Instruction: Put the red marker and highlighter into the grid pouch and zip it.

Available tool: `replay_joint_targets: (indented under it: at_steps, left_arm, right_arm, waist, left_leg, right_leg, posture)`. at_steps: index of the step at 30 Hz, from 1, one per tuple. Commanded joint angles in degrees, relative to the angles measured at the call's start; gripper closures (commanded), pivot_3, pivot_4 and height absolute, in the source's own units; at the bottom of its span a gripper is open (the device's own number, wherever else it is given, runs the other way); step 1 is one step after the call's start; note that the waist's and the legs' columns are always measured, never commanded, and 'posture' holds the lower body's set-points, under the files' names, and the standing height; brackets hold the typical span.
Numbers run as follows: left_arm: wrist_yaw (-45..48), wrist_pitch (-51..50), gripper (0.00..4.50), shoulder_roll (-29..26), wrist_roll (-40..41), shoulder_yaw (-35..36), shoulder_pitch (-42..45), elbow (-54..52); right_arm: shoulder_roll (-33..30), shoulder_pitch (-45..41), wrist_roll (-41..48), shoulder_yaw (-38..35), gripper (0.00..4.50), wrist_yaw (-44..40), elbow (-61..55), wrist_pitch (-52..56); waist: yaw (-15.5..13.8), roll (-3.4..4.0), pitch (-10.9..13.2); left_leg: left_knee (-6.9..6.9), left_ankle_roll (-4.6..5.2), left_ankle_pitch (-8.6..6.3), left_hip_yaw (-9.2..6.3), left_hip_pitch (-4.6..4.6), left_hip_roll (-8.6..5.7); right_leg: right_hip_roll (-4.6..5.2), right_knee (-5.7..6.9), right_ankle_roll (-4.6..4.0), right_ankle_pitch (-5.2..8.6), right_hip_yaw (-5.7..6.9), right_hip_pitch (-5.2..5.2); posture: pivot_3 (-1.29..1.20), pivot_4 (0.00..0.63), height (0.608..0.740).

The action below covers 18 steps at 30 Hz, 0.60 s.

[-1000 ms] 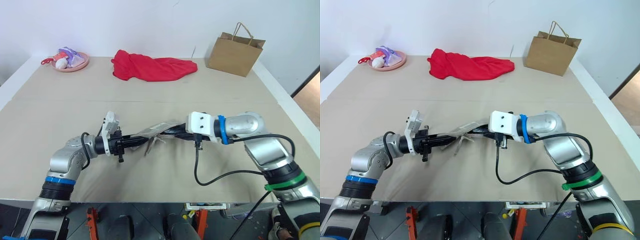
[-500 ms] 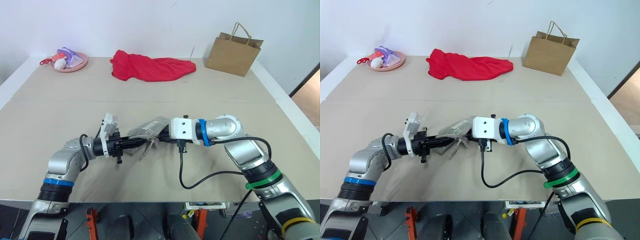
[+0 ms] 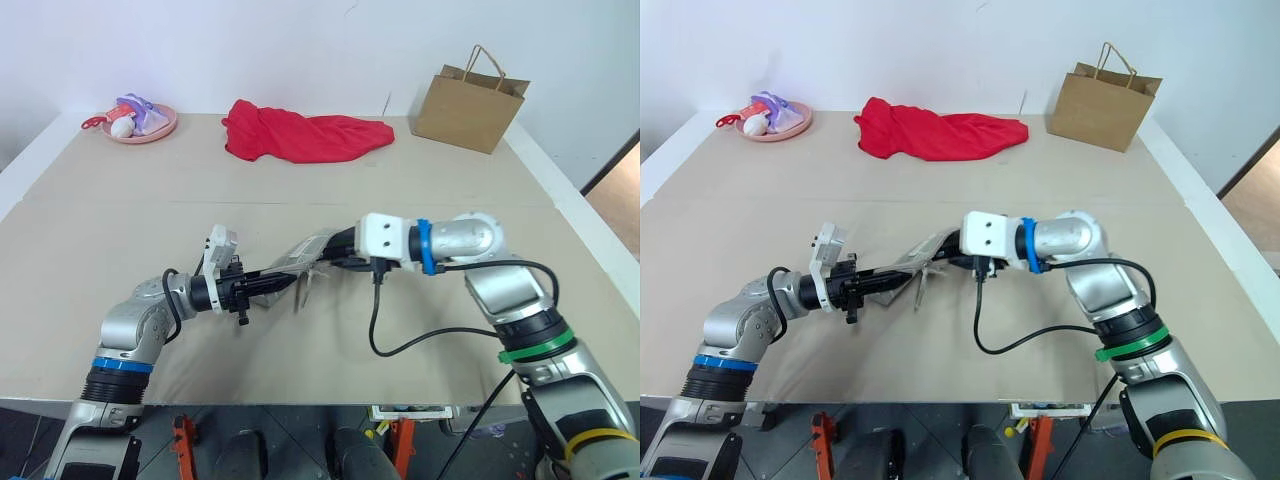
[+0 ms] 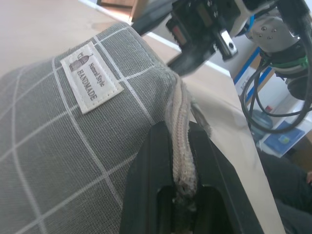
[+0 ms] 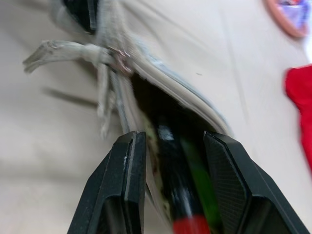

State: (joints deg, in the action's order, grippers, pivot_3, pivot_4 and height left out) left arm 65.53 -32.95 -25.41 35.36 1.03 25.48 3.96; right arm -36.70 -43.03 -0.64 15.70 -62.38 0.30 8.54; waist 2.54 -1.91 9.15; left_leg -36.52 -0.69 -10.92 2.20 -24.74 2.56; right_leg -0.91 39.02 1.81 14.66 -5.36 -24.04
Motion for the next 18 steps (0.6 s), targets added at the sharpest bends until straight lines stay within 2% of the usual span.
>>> replay_joint_targets:
  at_steps: [1,7,10,13,16,18]
  left_arm:
    - [-1.35,-1.76,4.50,0.80,3.37,2.74,2.00,-0.84]
    - [-4.21,-4.39,4.50,2.08,6.02,5.06,4.17,0.93]
    - [-6.05,-5.70,4.50,2.70,7.55,6.65,5.13,1.62]
    - [-6.21,-5.75,4.50,2.31,7.18,6.43,4.70,1.13]
    - [-5.47,-5.40,4.50,1.74,6.50,5.65,3.79,0.61]
    - [-5.11,-4.96,4.50,1.57,6.03,5.10,3.52,0.48]
  right_arm:
    - [-1.60,-1.17,2.03,-3.69,2.40,-0.23,-1.28,0.07]
    - [-3.57,1.01,5.44,-6.31,2.40,-1.19,-4.90,3.32]
    - [-4.92,3.50,16.20,-12.26,2.40,-4.06,-11.13,11.34]
    - [-3.58,5.05,29.80,-18.41,2.40,-2.20,-18.27,23.24]
    - [-0.80,8.69,40.69,-19.83,2.40,1.75,-24.95,33.18]
    - [0.57,11.60,42.47,-18.01,2.40,4.72,-27.93,36.56]
  waist:
    - [0.04,0.00,0.00]
    - [0.03,0.00,0.00]
    - [-0.05,0.00,0.00]
    - [-0.09,0.01,0.01]
    - [0.02,-0.02,-0.01]
    - [0.02,-0.02,-0.01]
  left_leg:
    - [0.00,0.00,0.00,0.00,0.00,0.00]
    - [-0.01,0.00,0.00,0.01,0.02,0.01]
    - [0.01,0.00,0.00,-0.02,-0.01,0.00]
    - [0.01,0.00,0.00,-0.17,-0.11,0.02]
    - [0.01,0.00,0.00,-0.21,-0.06,0.03]
    - [0.00,0.00,0.00,-0.39,0.00,0.05]
  right_leg:
    - [0.00,0.00,0.00,0.00,0.00,0.00]
    - [-0.02,0.00,-0.01,-0.01,-0.02,0.01]
    - [-0.02,0.00,0.01,0.00,0.00,0.01]
    - [0.07,0.00,0.03,0.01,0.12,0.00]
    - [0.07,-0.02,0.02,0.01,0.17,0.07]
    - [0.03,-0.01,-0.01,0.02,0.29,0.17]
  posture:
    - [0.00,0.150,0.740]
    - [0.00,0.150,0.740]
    - [0.00,0.150,0.740]
    - [0.00,0.150,0.740]
    - [0.00,0.150,0.740]
    - [0.00,0.150,0.740]
